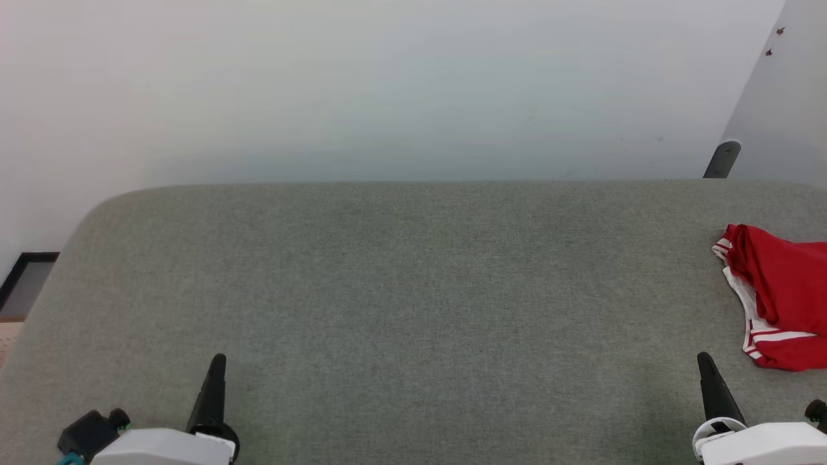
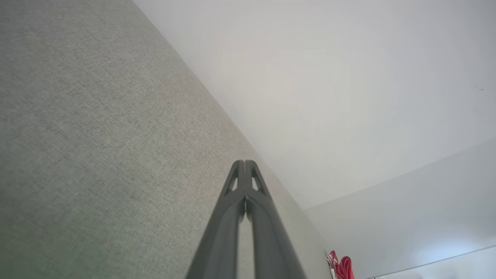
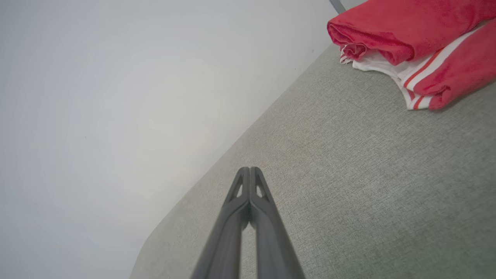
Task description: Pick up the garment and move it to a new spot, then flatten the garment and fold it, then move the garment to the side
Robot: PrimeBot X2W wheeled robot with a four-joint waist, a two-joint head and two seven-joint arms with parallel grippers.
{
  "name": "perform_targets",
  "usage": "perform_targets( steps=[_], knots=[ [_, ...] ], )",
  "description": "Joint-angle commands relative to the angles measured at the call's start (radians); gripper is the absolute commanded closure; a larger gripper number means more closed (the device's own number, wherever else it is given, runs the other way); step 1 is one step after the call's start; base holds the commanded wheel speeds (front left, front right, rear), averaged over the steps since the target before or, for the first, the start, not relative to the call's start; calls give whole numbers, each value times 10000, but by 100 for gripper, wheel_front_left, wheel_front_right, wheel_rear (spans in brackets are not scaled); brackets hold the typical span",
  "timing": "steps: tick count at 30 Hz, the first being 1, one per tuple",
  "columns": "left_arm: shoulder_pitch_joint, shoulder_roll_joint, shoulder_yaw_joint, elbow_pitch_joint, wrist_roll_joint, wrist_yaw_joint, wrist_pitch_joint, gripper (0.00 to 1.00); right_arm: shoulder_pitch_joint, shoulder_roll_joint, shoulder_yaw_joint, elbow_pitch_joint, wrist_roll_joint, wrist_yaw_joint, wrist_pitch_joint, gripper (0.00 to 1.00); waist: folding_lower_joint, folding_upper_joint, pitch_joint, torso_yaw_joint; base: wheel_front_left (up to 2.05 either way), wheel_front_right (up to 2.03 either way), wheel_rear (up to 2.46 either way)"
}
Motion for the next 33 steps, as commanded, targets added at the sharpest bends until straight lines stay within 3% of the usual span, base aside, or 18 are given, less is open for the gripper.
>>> perform_targets(
  steps=[1,33],
  knots=[
    [-222,13,83,-132,-219,-26,67,100,-242,-10,-32,-132,299,-2,68,100,0,0,9,-6,0,0,0],
    [-552,-505,411,-161,-2819,-41,886,100,-561,83,-199,-178,3865,-3,886,100,0,0,222,-136,0,0,0]
  ],
)
